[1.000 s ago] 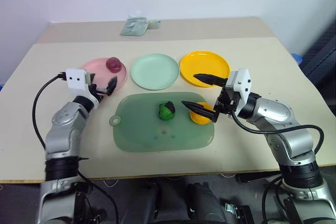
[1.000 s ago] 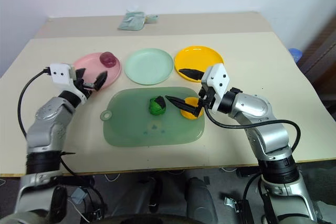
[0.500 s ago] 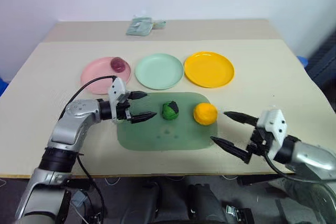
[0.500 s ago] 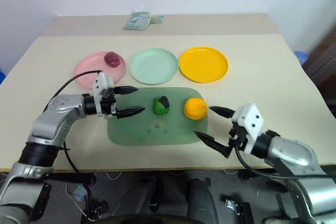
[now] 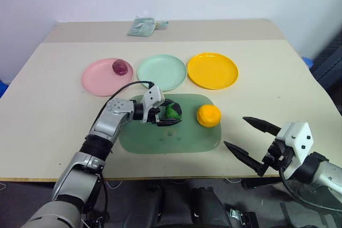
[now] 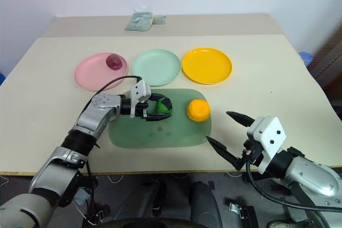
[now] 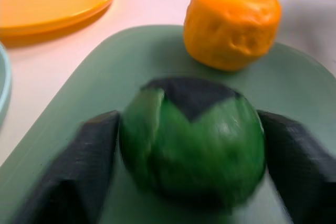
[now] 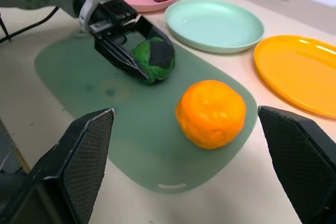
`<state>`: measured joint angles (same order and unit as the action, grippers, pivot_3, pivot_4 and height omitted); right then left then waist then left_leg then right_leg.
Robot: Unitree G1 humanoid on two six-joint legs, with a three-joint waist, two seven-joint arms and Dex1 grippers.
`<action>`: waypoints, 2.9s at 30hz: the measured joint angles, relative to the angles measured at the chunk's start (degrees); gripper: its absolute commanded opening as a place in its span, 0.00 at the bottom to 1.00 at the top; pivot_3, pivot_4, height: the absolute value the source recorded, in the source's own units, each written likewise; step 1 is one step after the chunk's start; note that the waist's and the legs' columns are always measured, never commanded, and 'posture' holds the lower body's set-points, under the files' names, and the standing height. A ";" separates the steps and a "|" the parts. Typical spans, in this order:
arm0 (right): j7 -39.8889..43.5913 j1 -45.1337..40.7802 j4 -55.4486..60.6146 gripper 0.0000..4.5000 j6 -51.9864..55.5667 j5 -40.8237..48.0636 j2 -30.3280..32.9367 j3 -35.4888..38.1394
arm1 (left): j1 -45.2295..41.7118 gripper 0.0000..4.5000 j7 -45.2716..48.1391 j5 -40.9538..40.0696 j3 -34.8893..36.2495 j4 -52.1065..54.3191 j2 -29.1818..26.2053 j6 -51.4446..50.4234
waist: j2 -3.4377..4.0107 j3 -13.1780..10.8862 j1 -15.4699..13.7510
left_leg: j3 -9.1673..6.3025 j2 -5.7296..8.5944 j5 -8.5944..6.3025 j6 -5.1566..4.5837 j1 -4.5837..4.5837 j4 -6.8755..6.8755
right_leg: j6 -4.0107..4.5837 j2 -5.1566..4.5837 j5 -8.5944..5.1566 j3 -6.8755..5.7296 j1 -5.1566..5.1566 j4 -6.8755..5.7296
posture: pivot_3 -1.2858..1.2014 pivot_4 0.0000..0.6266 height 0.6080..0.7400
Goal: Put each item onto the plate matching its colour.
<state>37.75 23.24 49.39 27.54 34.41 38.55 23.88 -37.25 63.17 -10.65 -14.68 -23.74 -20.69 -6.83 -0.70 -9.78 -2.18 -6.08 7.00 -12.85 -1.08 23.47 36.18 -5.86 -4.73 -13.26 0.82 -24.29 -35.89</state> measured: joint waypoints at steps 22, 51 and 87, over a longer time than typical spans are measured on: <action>-3.64 -16.90 -9.65 1.00 -0.97 -6.66 -0.27 -10.03 | -27.57 0.74 -47.48 3.93 17.30 -42.32 16.04 2.00 | -0.23 -0.11 -0.07 | -0.02 0.09 -0.01 -0.03 0.03 0.04 | -0.14 0.02 0.02 -0.09 -0.03 -0.10 | 0.52 0.24 1.00; -0.90 -29.30 -31.52 1.00 -6.53 -13.89 -7.74 -23.18 | 29.18 0.98 11.92 -25.71 26.43 31.16 -23.72 -9.94 | 0.16 -0.08 1.00 | -0.02 0.03 0.01 0.03 -0.06 -0.01 | 0.20 0.02 -0.04 0.04 -0.03 -0.12 | 0.52 0.24 1.00; -3.76 -76.35 -95.30 0.63 -30.19 -24.31 -18.33 -22.65 | 39.62 1.00 -20.22 -15.65 26.92 45.50 -11.70 -7.91 | 0.26 -0.15 1.91 | 0.04 0.05 0.05 0.09 -0.07 -0.18 | 0.08 0.07 0.11 0.06 -0.16 -0.17 | 0.52 0.24 1.00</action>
<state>33.99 -53.11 -45.91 -2.65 10.10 20.21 1.24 2.36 42.95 -26.30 12.25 21.75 -32.39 -14.74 -0.44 -9.93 -0.28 -6.04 7.05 -12.79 -0.99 23.40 36.00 -5.78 -4.66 -13.15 0.89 -24.44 -36.06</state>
